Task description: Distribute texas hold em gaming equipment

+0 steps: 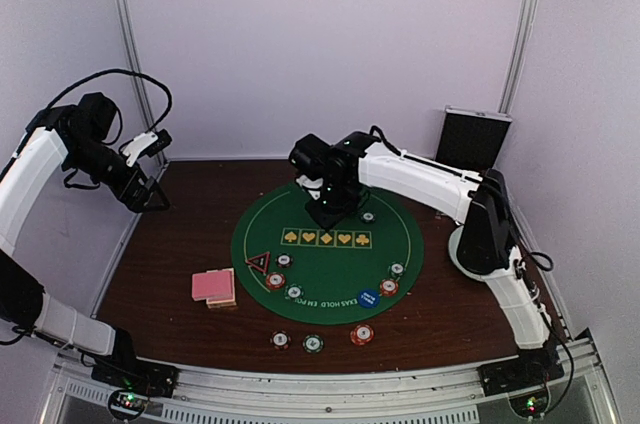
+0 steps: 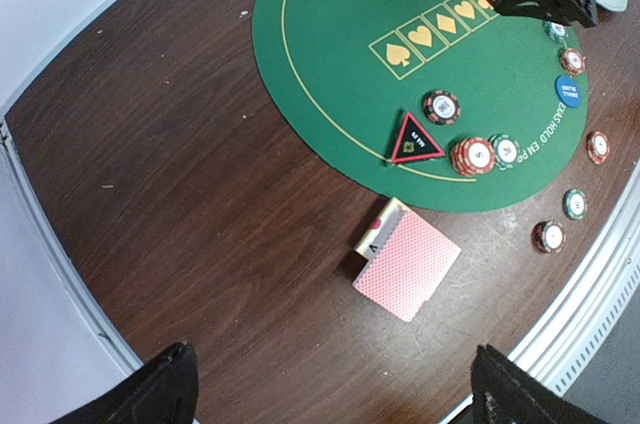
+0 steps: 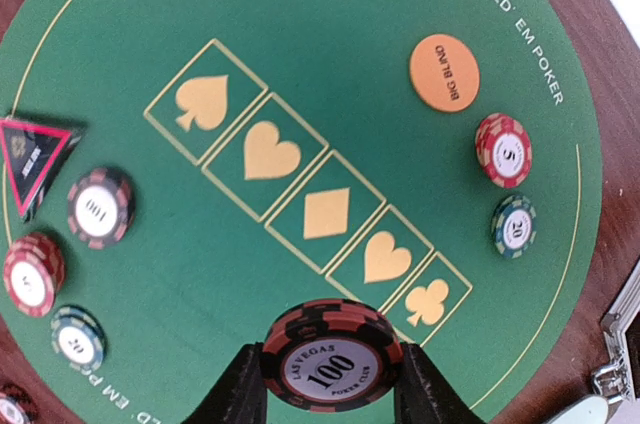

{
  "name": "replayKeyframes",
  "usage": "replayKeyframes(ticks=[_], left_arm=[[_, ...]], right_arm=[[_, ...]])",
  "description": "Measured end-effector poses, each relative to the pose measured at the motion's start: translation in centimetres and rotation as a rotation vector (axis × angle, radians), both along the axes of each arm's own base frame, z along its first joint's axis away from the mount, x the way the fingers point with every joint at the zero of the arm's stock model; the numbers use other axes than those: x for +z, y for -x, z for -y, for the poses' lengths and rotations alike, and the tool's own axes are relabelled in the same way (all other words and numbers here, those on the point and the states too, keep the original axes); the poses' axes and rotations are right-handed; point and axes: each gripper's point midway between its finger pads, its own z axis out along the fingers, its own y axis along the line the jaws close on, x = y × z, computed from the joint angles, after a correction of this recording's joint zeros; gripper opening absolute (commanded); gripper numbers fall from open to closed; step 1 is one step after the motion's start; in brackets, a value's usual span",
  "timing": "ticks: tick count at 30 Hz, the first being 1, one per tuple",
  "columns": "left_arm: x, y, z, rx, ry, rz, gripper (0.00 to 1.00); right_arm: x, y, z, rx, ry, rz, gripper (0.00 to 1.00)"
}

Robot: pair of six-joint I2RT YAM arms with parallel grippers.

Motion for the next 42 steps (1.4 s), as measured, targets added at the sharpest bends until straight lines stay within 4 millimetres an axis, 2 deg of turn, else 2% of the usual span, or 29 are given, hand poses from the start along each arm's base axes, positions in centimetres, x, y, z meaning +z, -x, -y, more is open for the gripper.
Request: replayKeyframes(ticks=[3,6,11,13,20,23,28,33,42], left_arm=[[0.0,-0.1,0.0,0.0,0.001,0.0,0.97],[0.0,-0.3,0.0,0.0,0.001,-0.002,0.97],[-0.3,-0.4,0.0,-0.001,0.002,-0.013,0.98],[-0.3,-0.4,0.1,-0.001,0.003,-0.015,0.98],[-0.8,-0.7,0.1,-0.003,0.003,-0.032,0.98],[-0.9,-0.9,0.1,-0.003,0.003,-0.039,0.98],[-1.1,-1.1,0.1,-0.003,0.003,-0.044,0.98],[-0.9,-1.2,0.1,-0.002,0.003,-0.039,0.97],[-0.8,-1.2,0.1,-0.002,0.003,-0.038,0.98]], right_arm=[[-1.0,-2.3,-0.3,-0.03,-0.009,0.017,0.38],[-3.2,-3.7,-0.7,-0.044,-0.003,0.013,0.39],[-7.0,-4.6,-0.2,-0.062,0.034,-0.017,0.38],[-7.5,-5.0,0.1,-0.071,0.037,-0.02,0.39],[-6.9,-7.9,1.3,-0.126,-0.007,0.016,0.4],[-7.2,-8.7,1.5,-0.138,-0.016,0.025,0.42],[-8.8,-9.6,1.9,-0.161,-0.014,0.019,0.55],[-8.6,-9.9,1.7,-0.164,-0.032,0.023,0.67],[-8.5,-9.6,1.4,-0.165,-0.042,0.021,0.68]])
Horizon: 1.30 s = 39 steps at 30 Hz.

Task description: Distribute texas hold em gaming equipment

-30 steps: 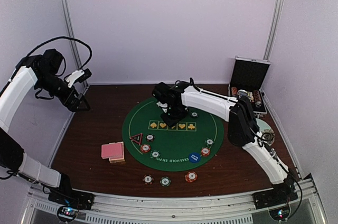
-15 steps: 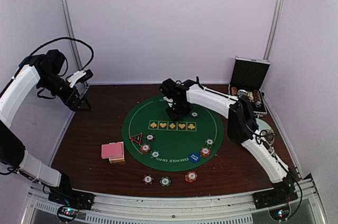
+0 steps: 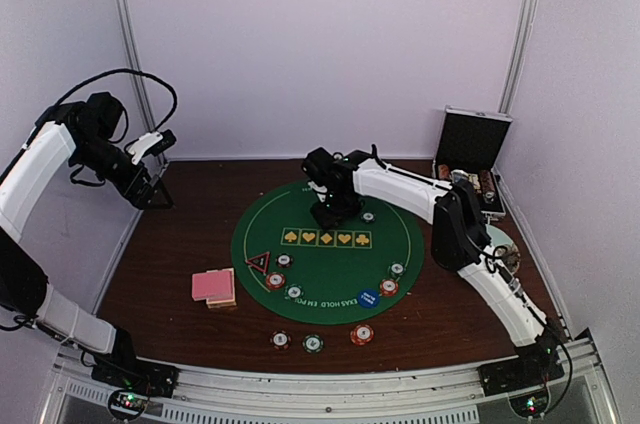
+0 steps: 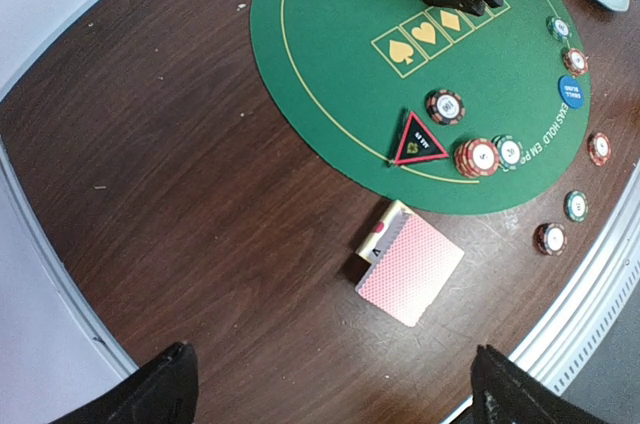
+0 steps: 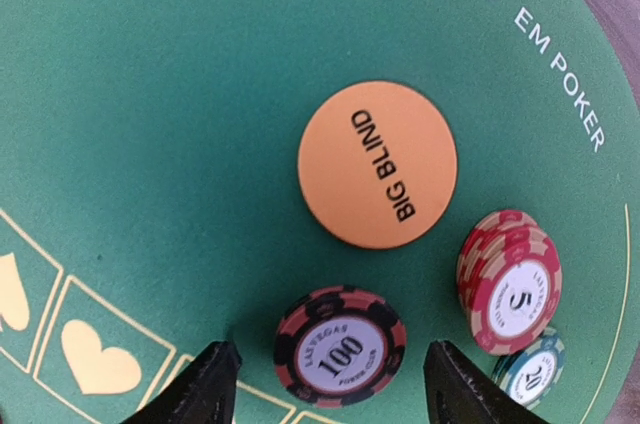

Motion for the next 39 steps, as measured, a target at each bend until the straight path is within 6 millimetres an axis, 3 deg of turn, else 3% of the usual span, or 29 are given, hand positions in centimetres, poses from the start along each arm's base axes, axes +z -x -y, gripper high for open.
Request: replayKeyframes(ticks=[4,7,12,15,17,21,25,30,39], left_arm=[[0.0,0.0,0.0,0.0,0.0,0.0,0.98],[0.0,0.0,0.0,0.0,0.0,0.0,0.98],[0.1,0.1,0.0,0.0,0.0,0.005,0.97],[0.2,0.2,0.0,-0.002,-0.002,0.011,0.98],[0.3,0.3,0.0,-0.005,-0.003,0.016,0.98],[0.4,0.6,0.0,-0.007,-0.003,0.02,0.98],[0.4,0.8,-0.1,-0.013,-0.007,0.025,0.98],[0.6,1.0,-0.1,-0.018,-0.013,0.037,0.98],[1.1,1.7,-0.2,-0.022,-0.018,0.05,0.98]], right_arm=[[1.4,1.7,-0.7,0.027,0.002,0.004,0.67],[4.1,4.1,-2.1,0.071,-0.015,0.028,0.67],[10.0,11.4,-5.5,0.199,-0.088,0.063,0.69],[11.6,16.6,-6.9,0.289,-0.123,0.039,0.76],[11.0,20.3,-7.9,0.354,-0.129,-0.007,0.81],[7.5,26.9,-8.9,0.471,-0.09,-0.132,0.9],[5.0,31.5,-9.7,0.564,-0.064,-0.228,0.93],[3.7,33.9,-10.6,0.632,-0.051,-0.277,0.93],[1.0,34.4,-11.8,0.679,0.005,-0.298,0.86]])
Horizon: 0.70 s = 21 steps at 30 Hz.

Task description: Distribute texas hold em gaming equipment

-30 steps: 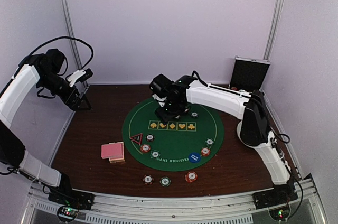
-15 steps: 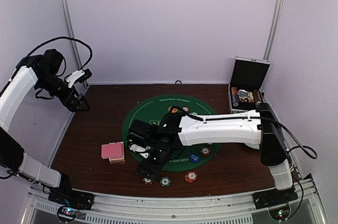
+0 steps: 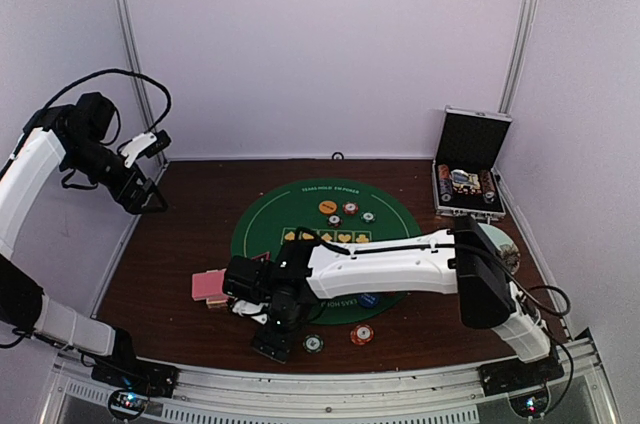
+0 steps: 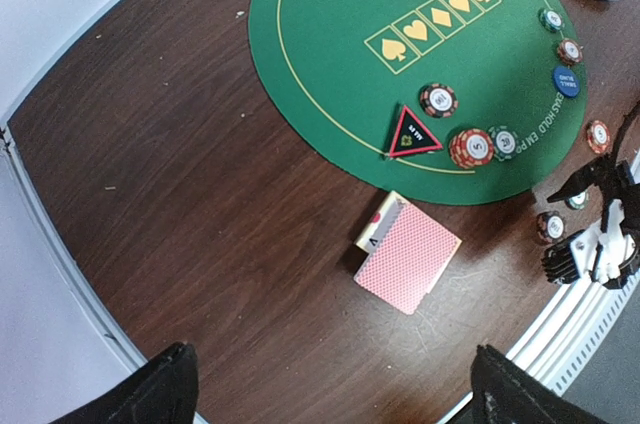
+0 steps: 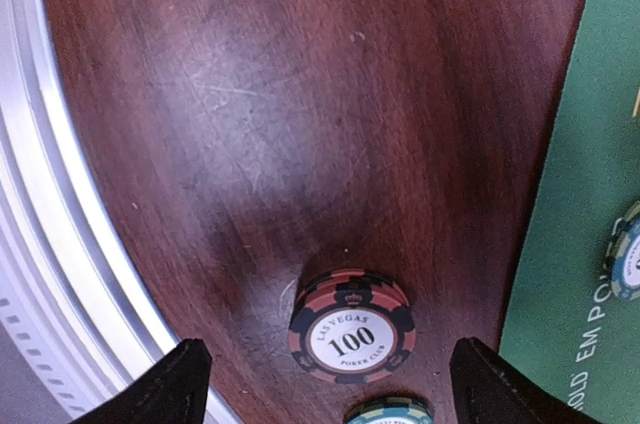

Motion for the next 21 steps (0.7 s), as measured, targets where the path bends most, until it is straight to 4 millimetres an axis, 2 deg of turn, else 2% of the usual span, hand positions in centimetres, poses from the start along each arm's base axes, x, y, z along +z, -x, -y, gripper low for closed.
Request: replayKeyframes(ticks=[4,13,21], left_arm=[[-0.1,0.1,0.0,0.0,0.0,-0.006,0.97],[-0.1,0.2,0.0,0.0,0.0,-0.01,0.98],[-0.2,0.1,0.0,0.0,0.0,-0.016,0.98]], right_arm=[[-1.2,0.1,0.4,0.009,0.034,-0.001,0.82],[-1.5,0.1,0.6,0.018,0.047,0.002,0.67],[-1.4,-0.3,0.6,0.025,0.05,0.028,0.64]])
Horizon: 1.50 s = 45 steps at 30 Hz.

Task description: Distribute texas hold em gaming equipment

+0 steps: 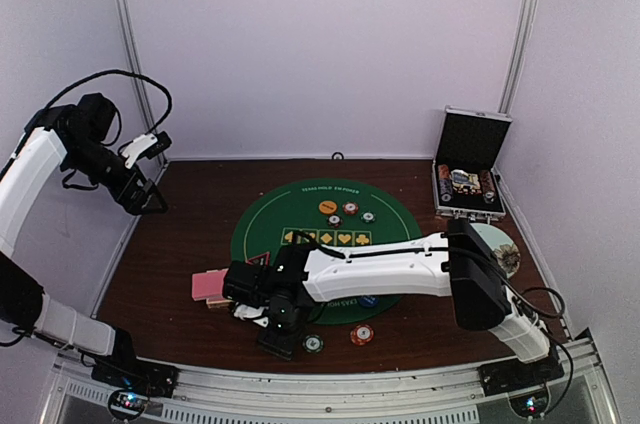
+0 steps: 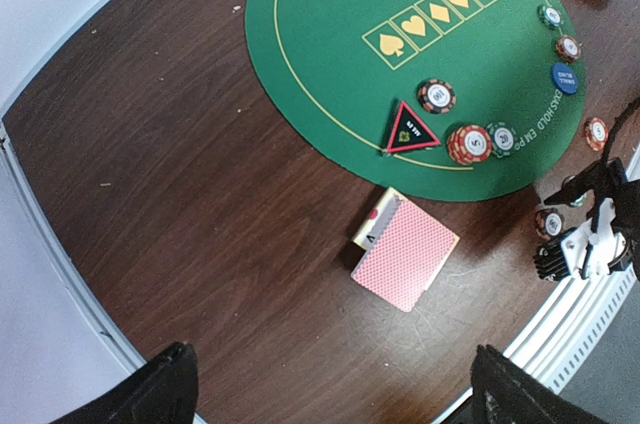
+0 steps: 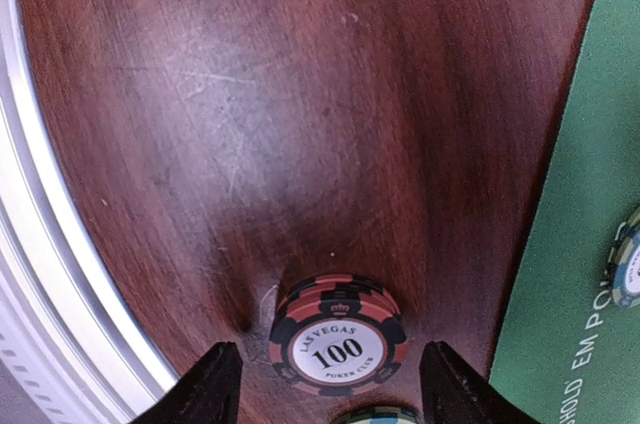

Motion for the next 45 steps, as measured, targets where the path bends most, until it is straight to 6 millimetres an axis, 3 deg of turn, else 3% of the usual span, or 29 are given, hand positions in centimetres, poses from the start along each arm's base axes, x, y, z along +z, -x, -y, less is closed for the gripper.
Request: replayKeyframes(ticks=[9,20,28,45], left_arm=[[-0.2,-0.1,0.0,0.0,0.0,-0.007,0.98],[-0.2,-0.1,0.0,0.0,0.0,-0.007,0.98],[-0.2,-0.1,0.0,0.0,0.0,-0.007,0.98],[-0.2,-0.1,0.0,0.0,0.0,-0.007,0.98]], right_arm=[[0.7,-0.5,-0.5,0.005,-0.017,0.026,0.6],[0.1,-0.4,-0.4,0.005,-0.005,0.023,0.58],[-0.4,-0.4,-0.3,0.003,0.004,0.02,0.48],[-0.1,-0.4,-0.3,0.006,0.006,0.022,0.52]])
